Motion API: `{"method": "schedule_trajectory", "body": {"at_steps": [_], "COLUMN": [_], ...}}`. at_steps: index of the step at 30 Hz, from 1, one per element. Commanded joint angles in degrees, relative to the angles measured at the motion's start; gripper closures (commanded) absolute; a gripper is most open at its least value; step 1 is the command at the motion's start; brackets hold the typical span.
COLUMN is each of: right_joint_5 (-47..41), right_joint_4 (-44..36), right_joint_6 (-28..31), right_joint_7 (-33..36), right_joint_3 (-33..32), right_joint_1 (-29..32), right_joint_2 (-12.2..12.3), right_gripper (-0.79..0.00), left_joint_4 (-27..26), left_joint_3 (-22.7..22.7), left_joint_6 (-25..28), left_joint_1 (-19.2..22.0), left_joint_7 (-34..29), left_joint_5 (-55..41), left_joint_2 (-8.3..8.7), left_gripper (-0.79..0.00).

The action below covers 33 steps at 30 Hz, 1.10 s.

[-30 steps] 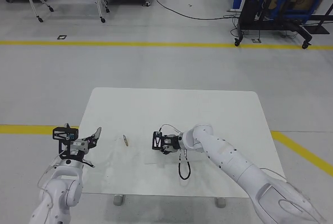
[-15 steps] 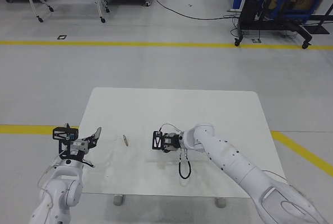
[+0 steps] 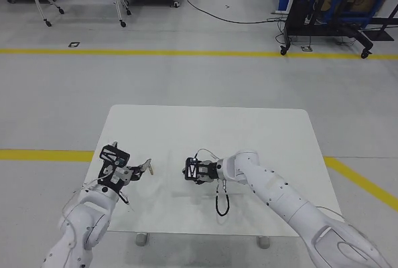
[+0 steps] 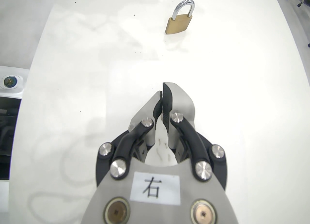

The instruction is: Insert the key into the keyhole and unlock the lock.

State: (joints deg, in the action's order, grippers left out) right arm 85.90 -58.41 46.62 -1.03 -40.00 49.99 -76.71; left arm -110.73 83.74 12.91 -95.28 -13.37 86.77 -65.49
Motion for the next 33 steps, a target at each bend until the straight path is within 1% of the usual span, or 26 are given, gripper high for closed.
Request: {"method": "schedule_trajectory", "body": {"at_steps": [1,2,5,8,12,16,21,25,28,33], "right_joint_5": [0.7,1.1,1.9,2.7,4.0,4.8,5.7,5.8,4.2,3.0], "right_joint_4": [0.5,0.7,1.3,1.7,1.9,1.8,2.1,1.8,2.0,2.3], "right_joint_6": [-0.4,-0.4,-0.2,0.4,0.9,1.2,1.8,2.3,1.4,1.3], "right_joint_7": [-2.1,-2.9,-5.3,-7.4,-9.9,-11.2,-12.5,-14.0,-14.8,-19.2], "right_joint_3": [-0.2,-0.4,-0.8,-1.2,-1.8,-1.9,-2.0,-2.1,-2.7,-3.8], "right_joint_1": [0.1,0.2,0.4,0.6,0.9,1.0,1.0,0.8,0.9,1.5], "right_joint_2": [0.2,0.3,0.6,1.0,1.5,1.8,2.0,2.1,2.1,2.4], "right_gripper": [0.0,0.0,0.0,0.0,0.0,0.0,0.0,0.0,0.0,0.0], "left_joint_4": [0.2,0.6,2.8,5.4,9.7,13.2,16.0,17.8,18.3,18.9], "left_joint_3": [-4.8,-6.8,-12.0,-15.5,-19.5,-21.7,-23.0,-23.6,-24.7,-24.7], "left_joint_6": [1.4,2.1,0.7,0.1,1.5,1.5,1.9,1.6,0.9,0.2], "left_joint_1": [2.7,4.3,8.4,11.4,14.8,17.3,19.0,19.7,20.1,20.7], "left_joint_7": [-5.4,-8.0,-14.0,-17.5,-21.0,-23.0,-23.8,-23.5,-23.4,-23.3], "left_joint_5": [5.4,7.8,10.6,11.2,11.9,11.0,10.8,11.2,11.8,11.6], "left_joint_2": [-0.2,-0.32,-1.08,-1.76,-2.51,-3.2,-3.68,-3.92,-4.26,-4.52], "left_gripper": [-0.785,-0.785,-0.785,-0.785,-0.785,-0.785,-0.785,-0.785,-0.785,-0.785]}}
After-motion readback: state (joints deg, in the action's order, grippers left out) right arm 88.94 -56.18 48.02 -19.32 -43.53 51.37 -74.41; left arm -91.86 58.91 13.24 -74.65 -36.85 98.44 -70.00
